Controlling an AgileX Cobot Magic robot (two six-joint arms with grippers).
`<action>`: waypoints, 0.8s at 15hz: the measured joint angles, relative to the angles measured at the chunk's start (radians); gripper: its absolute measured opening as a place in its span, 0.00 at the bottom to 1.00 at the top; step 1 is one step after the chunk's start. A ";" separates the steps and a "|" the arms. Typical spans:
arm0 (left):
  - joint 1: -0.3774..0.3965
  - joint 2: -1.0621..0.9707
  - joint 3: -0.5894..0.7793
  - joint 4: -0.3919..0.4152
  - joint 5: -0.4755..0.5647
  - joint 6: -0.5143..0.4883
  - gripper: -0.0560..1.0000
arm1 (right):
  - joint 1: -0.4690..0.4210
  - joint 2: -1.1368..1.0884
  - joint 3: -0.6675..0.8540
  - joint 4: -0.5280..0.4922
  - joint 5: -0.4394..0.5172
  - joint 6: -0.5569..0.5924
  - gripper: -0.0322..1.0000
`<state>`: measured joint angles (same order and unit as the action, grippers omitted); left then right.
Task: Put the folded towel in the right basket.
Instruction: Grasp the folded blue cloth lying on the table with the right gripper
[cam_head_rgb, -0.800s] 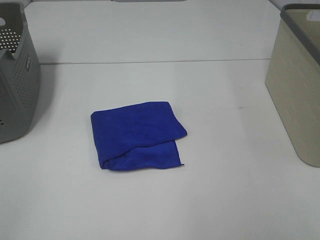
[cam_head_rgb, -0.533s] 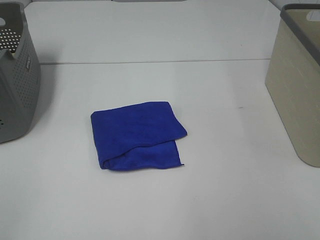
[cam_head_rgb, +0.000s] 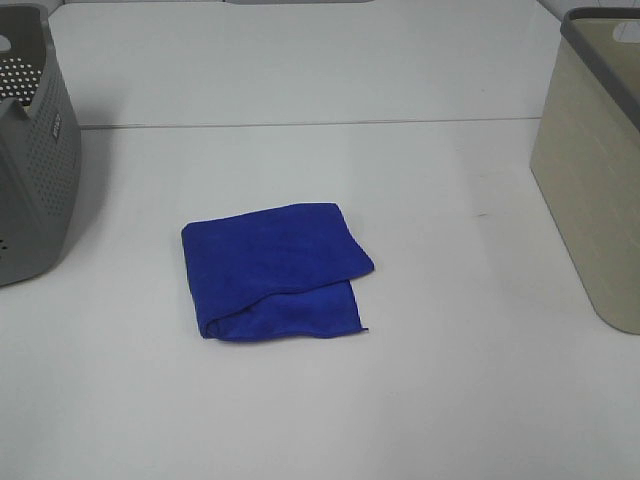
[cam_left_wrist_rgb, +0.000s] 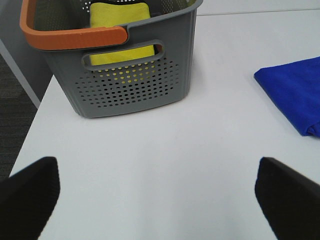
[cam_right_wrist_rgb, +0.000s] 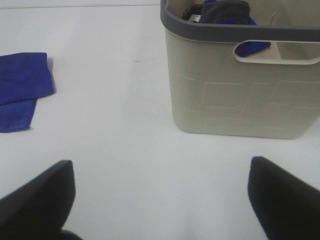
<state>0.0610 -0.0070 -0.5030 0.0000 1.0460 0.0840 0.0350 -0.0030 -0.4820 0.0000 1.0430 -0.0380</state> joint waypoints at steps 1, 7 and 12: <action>0.000 0.000 0.000 0.000 0.000 0.000 0.99 | 0.000 0.000 0.000 0.000 0.000 0.000 0.90; 0.000 0.000 0.000 0.000 0.000 0.000 0.99 | 0.000 0.000 0.000 0.000 0.000 0.000 0.90; 0.000 0.000 0.000 0.000 0.000 0.000 0.99 | 0.000 0.000 0.000 0.013 0.000 0.000 0.90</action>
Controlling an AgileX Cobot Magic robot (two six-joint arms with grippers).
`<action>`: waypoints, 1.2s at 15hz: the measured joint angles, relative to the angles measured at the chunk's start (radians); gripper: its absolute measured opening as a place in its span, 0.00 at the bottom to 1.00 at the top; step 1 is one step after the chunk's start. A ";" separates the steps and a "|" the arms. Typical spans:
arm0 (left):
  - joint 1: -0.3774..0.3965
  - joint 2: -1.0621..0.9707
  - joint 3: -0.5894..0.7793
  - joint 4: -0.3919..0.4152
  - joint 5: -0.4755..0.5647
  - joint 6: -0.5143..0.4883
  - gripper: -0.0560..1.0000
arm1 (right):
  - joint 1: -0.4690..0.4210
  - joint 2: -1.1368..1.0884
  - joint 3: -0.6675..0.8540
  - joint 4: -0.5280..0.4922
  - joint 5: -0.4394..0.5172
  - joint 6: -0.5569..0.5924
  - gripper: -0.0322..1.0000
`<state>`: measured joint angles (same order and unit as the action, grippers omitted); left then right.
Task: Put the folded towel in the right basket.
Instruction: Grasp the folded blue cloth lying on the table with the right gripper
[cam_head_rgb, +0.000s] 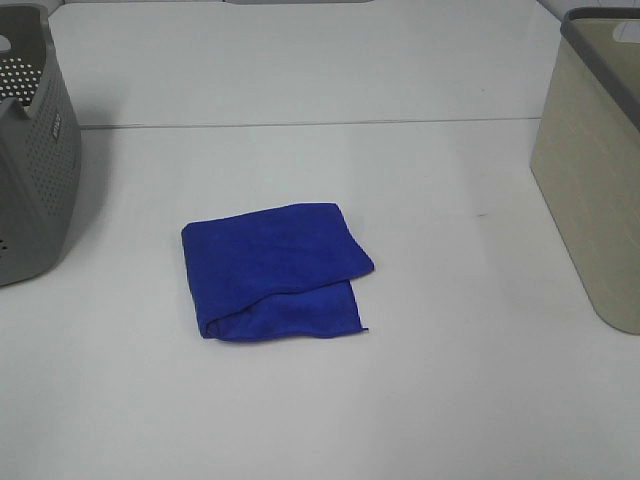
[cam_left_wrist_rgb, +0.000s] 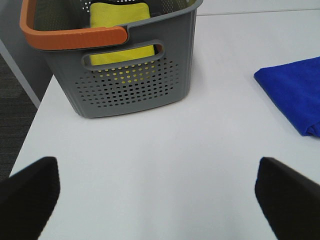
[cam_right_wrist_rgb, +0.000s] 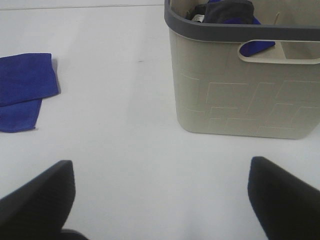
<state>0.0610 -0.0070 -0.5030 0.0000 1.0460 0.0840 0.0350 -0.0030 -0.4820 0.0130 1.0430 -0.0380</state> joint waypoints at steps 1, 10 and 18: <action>0.000 0.000 0.000 0.000 0.000 0.000 0.99 | 0.000 0.000 0.000 0.005 0.000 0.000 0.90; 0.000 0.000 0.000 0.000 0.000 0.000 0.99 | 0.000 0.000 0.000 0.007 0.000 0.000 0.90; 0.000 0.000 0.000 0.000 0.000 0.000 0.99 | 0.000 0.000 0.000 0.007 0.000 0.000 0.90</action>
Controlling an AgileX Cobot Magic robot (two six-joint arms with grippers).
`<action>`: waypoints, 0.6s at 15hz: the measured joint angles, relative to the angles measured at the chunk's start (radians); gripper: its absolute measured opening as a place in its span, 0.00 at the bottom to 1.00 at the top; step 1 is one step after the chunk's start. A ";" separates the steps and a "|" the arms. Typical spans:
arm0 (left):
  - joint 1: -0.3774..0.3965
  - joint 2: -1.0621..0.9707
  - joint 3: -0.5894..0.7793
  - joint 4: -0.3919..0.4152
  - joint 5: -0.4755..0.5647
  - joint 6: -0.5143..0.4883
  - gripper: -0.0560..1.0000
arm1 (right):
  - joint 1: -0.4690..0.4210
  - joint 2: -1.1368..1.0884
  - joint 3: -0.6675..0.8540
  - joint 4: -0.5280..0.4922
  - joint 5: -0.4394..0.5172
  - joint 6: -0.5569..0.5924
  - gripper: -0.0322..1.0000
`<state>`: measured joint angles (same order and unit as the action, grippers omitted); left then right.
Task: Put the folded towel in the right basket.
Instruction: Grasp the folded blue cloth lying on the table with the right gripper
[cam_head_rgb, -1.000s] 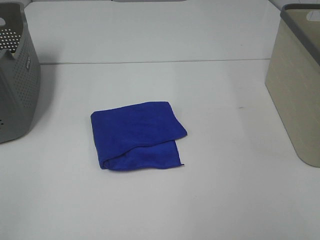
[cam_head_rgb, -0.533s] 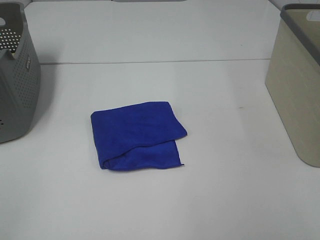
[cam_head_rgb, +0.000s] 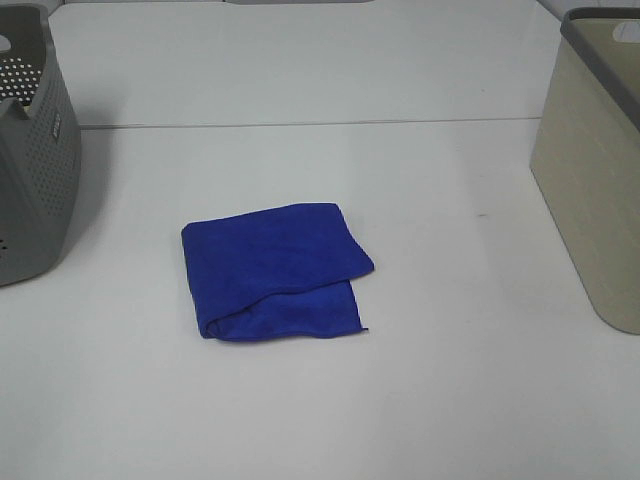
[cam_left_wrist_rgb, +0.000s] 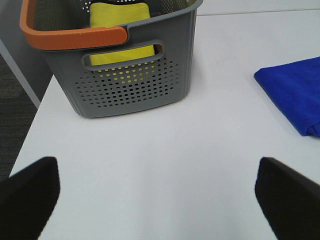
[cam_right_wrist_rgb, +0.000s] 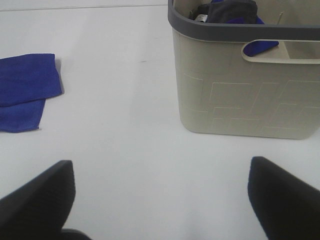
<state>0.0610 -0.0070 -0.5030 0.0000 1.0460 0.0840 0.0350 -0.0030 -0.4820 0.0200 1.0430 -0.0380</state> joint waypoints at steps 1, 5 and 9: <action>0.000 0.000 0.000 0.000 0.000 0.000 0.99 | 0.000 0.000 0.000 0.000 0.000 0.000 0.90; 0.000 0.000 0.000 0.000 0.000 0.000 0.99 | 0.000 0.000 0.000 0.004 0.000 0.000 0.90; 0.000 0.000 0.000 0.000 0.000 0.000 0.99 | 0.000 0.000 0.000 0.033 -0.036 0.000 0.90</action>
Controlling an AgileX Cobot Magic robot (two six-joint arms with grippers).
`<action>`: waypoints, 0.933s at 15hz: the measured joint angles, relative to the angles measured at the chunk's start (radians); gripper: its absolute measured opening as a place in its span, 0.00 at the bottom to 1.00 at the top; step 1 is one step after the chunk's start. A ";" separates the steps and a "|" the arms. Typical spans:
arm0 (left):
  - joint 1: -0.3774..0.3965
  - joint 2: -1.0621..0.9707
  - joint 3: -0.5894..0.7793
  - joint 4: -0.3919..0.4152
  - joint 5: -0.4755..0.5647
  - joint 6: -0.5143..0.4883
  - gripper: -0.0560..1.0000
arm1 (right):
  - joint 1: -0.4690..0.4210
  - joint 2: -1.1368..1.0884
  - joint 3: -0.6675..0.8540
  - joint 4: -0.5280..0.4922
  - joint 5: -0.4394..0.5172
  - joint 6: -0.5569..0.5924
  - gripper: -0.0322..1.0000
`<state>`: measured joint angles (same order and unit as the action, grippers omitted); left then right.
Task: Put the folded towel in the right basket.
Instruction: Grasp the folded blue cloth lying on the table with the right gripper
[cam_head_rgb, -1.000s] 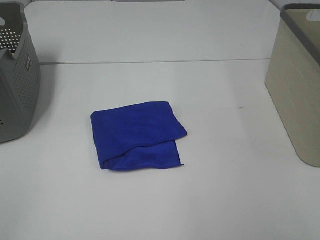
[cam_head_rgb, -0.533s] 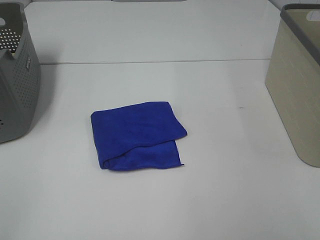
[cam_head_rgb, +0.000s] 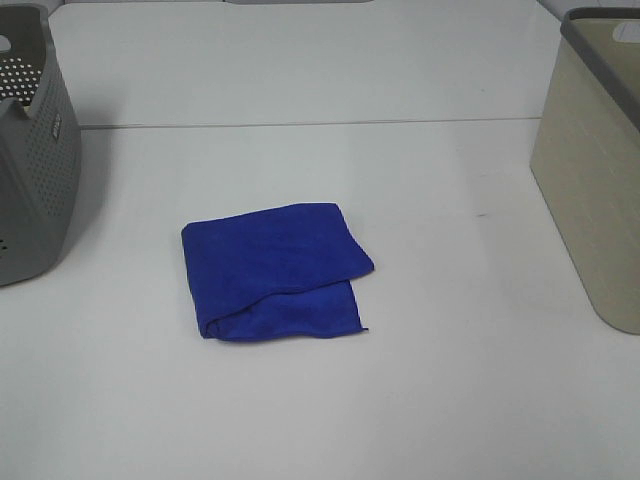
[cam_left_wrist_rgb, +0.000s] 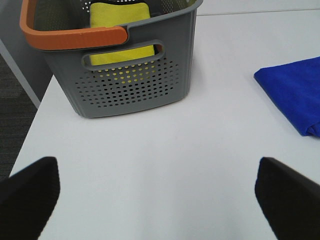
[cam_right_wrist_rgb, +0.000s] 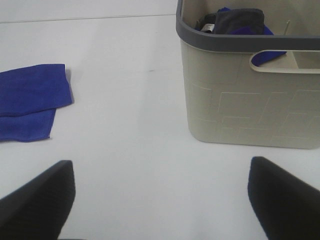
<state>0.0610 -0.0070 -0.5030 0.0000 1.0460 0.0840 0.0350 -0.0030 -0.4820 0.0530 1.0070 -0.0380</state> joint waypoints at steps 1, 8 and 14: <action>0.000 0.000 0.000 0.000 0.000 0.000 0.99 | 0.000 0.000 0.000 0.003 -0.008 0.000 0.90; 0.000 0.000 0.000 0.000 0.000 0.000 0.99 | 0.000 0.119 -0.049 0.071 -0.238 0.000 0.90; 0.000 0.000 0.000 0.000 0.000 0.000 0.99 | 0.000 0.650 -0.328 0.192 -0.327 -0.041 0.90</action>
<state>0.0610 -0.0070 -0.5030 0.0000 1.0460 0.0840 0.0350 0.6470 -0.8100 0.2450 0.6800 -0.0790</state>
